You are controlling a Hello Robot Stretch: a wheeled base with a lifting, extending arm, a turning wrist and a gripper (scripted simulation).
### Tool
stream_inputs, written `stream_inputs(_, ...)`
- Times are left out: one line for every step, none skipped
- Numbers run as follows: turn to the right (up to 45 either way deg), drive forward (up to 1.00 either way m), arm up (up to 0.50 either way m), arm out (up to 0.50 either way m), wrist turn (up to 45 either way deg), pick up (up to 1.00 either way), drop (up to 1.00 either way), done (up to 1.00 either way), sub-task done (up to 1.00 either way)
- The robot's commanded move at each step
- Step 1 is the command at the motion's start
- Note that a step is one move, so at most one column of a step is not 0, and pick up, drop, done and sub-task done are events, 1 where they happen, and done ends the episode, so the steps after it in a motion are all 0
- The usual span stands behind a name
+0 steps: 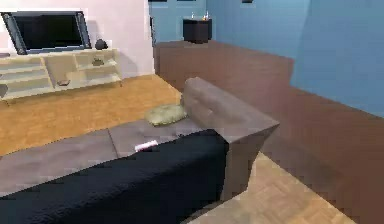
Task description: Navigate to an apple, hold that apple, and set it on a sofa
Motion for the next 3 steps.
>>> stream_inputs(45.0, 0.00, 0.00, 0.00, 0.0, 0.00, 0.00, 0.00, 0.00)
stream_inputs(9.0, 0.00, 0.00, 0.00, 0.0, 0.00, 0.00, 0.00, 0.00)
stream_inputs(0.0, 1.00, 0.00, 0.00, 0.0, 0.00, 0.00, 0.00, 0.00)
